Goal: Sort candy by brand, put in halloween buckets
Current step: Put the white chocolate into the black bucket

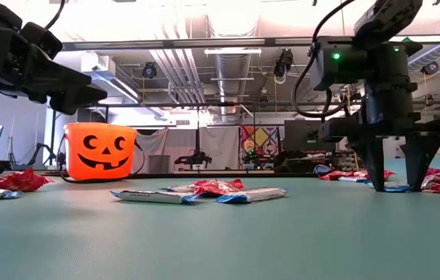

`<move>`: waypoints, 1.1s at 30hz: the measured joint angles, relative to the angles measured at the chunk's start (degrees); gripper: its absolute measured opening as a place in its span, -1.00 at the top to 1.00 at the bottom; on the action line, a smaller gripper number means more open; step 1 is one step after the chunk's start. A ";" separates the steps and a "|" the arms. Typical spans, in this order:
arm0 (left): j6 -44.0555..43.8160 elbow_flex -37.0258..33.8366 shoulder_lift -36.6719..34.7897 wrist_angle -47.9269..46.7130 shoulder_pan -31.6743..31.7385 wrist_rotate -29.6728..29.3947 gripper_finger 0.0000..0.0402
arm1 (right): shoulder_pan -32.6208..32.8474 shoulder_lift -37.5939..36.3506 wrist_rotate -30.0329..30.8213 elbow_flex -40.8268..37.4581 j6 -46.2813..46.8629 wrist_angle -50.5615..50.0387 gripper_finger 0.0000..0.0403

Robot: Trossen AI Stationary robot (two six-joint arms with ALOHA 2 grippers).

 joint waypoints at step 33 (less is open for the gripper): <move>0.00 0.00 -0.01 0.02 0.02 0.00 -0.35 | 11.78 -0.44 4.11 12.01 -4.51 -10.93 0.43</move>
